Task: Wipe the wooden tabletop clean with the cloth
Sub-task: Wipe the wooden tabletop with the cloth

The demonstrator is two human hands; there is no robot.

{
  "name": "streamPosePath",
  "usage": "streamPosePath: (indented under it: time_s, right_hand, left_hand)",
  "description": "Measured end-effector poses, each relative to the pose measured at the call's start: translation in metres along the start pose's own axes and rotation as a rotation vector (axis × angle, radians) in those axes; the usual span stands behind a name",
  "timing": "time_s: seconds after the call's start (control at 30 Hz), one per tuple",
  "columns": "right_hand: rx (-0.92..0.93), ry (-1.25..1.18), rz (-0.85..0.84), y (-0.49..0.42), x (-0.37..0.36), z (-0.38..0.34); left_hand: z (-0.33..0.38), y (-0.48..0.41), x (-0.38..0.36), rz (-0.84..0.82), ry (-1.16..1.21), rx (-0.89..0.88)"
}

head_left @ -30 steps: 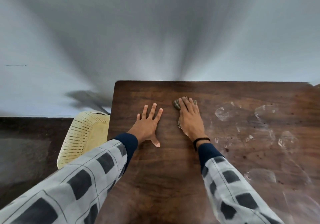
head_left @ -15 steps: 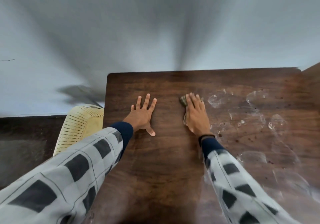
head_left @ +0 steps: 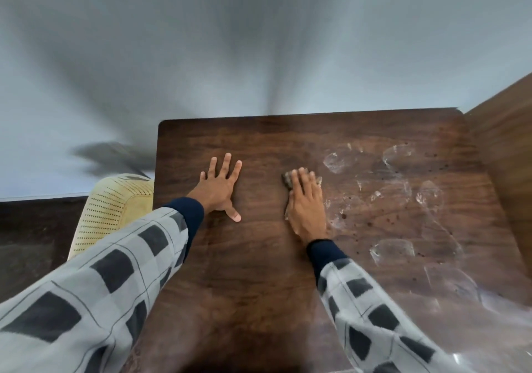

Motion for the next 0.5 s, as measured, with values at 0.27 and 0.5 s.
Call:
streamPosePath:
  time_s: [0.27, 0.5]
  right_hand:
    - [0.112, 0.026, -0.051, 0.05, 0.0, 0.022]
    - [0.195, 0.022, -0.136, 0.11, -0.021, -0.013]
  left_hand:
    - [0.001, 0.0, -0.001, -0.011, 0.004, -0.012]
    - [0.001, 0.002, 0.001, -0.016, 0.007, -0.002]
Point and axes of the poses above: each hand's wrist, its own y-axis away from the middle knuckle, its own x-axis out of the back of the hand, z = x × y, the point moved 7 cm from there along -y, towards the middle knuckle, and after that the axes turned 11 degrees about -z, right-handed, at the moved point
